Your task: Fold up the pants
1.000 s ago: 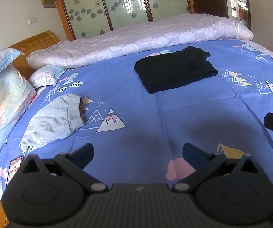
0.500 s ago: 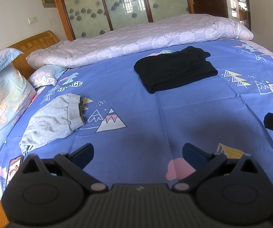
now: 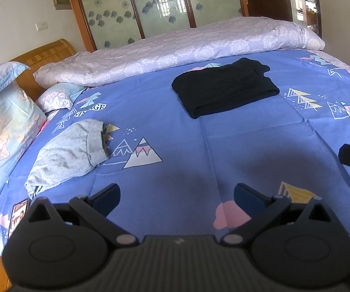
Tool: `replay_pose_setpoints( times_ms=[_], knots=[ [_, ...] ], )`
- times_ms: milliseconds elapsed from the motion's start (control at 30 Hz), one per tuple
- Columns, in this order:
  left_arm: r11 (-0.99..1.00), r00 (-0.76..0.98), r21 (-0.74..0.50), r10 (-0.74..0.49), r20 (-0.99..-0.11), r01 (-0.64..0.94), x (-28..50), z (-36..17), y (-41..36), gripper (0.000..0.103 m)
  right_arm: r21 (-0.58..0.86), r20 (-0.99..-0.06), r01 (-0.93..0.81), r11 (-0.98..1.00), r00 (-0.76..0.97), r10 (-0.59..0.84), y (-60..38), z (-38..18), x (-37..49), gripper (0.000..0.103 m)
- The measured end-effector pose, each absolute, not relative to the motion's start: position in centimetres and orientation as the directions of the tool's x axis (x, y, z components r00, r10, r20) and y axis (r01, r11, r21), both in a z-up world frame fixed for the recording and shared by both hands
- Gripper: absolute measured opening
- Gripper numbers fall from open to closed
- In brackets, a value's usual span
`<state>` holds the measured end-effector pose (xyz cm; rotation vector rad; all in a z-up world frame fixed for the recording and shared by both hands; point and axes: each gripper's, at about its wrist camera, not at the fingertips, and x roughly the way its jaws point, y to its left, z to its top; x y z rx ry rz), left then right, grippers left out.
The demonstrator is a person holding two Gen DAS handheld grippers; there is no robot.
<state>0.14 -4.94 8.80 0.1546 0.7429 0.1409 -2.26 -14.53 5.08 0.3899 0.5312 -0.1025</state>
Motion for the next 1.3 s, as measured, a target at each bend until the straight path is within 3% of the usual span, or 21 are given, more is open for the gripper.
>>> replay_pose_setpoints(
  times_ms=[533,1300],
  knots=[
    [0.991,0.744,0.096,0.132,-0.656,-0.091,-0.1,9.4,-3.8,0.103,0.327,-0.508,0.193,0.925,0.861,0.000,-14.2,5.1,-2.2,0.103],
    [0.989,0.713,0.118,0.145,-0.686,-0.087,0.2,8.8,-4.0,0.103,0.331,-0.517,0.196,0.923,0.856,0.004,-14.1,4.9,-2.1,0.103]
  ],
)
